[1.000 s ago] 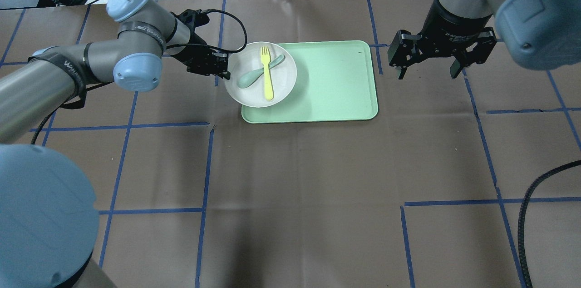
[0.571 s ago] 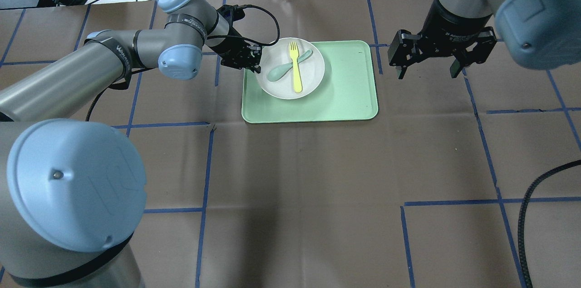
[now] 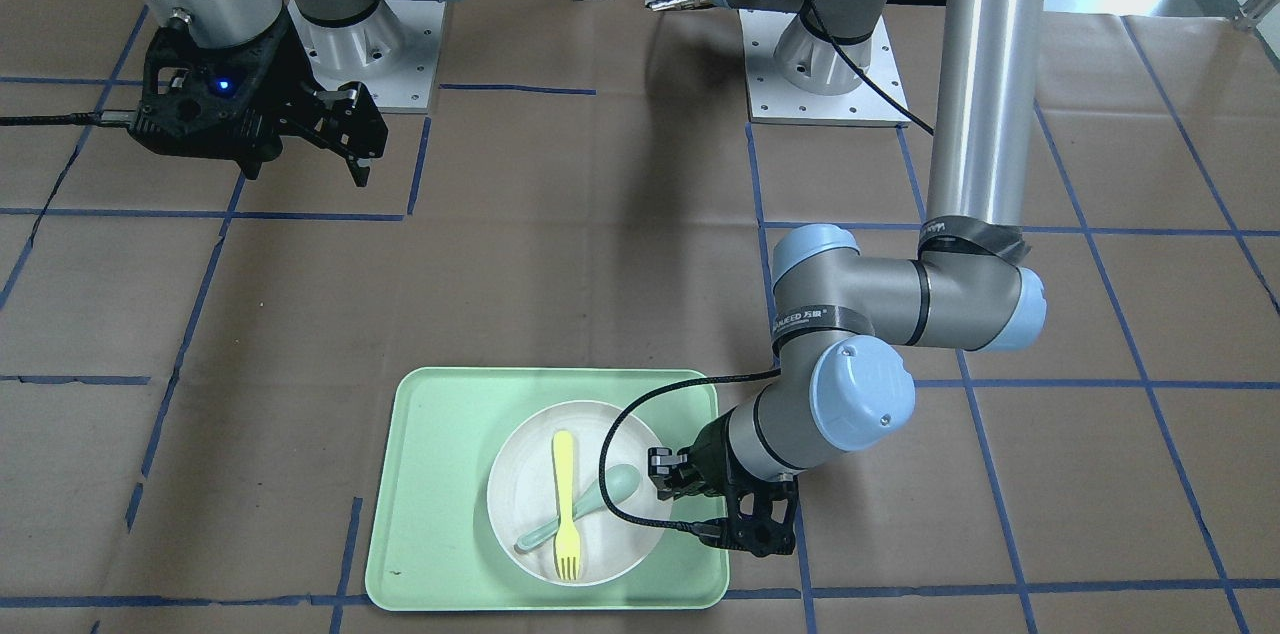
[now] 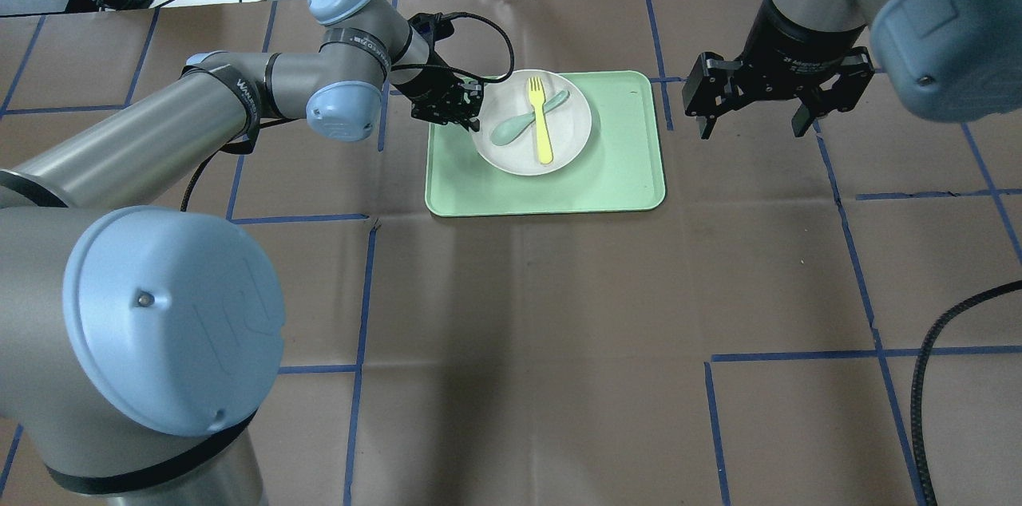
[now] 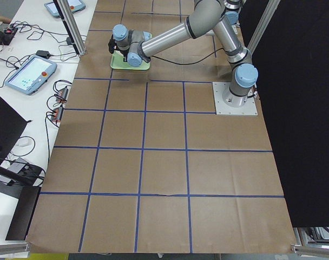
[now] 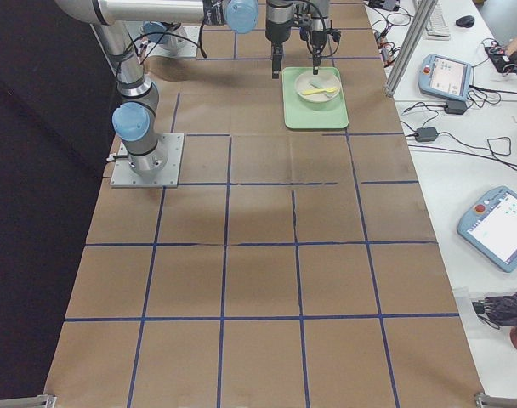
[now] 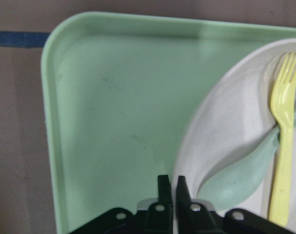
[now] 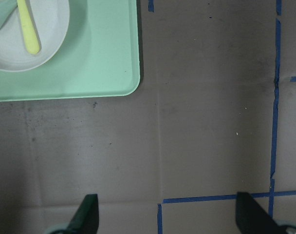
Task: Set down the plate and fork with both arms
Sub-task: 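Open the left gripper and release the plate on the tray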
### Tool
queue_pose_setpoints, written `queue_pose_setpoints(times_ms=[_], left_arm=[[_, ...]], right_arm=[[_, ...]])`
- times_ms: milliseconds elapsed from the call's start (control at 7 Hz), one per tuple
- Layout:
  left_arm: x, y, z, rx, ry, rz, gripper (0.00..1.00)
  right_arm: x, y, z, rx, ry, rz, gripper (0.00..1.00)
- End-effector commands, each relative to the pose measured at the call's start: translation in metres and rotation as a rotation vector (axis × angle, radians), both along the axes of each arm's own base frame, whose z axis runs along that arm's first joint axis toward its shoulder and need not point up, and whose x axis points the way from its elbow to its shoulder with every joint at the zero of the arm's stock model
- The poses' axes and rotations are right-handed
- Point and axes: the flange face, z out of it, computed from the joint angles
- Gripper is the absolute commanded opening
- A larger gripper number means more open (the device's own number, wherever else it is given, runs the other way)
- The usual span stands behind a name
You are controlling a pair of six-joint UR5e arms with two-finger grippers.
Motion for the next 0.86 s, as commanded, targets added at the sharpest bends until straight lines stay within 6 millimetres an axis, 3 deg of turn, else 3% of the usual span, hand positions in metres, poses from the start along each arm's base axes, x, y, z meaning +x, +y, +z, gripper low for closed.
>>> queue_pose_setpoints(times_ms=[0, 143, 286, 429, 571, 714], left_arm=[[-0.003, 0.002, -0.002, 0.002, -0.003, -0.006, 0.30], [-0.004, 0.004, -0.004, 0.007, -0.004, -0.008, 0.76], [-0.006, 0.005, 0.003, -0.001, -0.003, -0.008, 0.96], [-0.005, 0.006, 0.017, -0.011, -0.005, -0.005, 0.98], [0.000, 0.009, 0.043, -0.008, -0.010, 0.001, 0.99], [0.014, 0.023, 0.092, 0.011, -0.038, 0.012, 0.99]], right_arm=[[0.000, 0.000, -0.001, 0.001, 0.000, 0.000, 1.00], [0.000, 0.000, -0.001, 0.001, 0.002, 0.000, 1.00], [0.000, 0.000, -0.001, 0.001, 0.002, 0.000, 1.00], [0.000, 0.000, -0.001, 0.001, 0.000, 0.000, 1.00], [0.000, 0.000, -0.001, 0.001, 0.000, 0.000, 1.00], [0.000, 0.000, -0.001, 0.001, 0.000, 0.000, 1.00]])
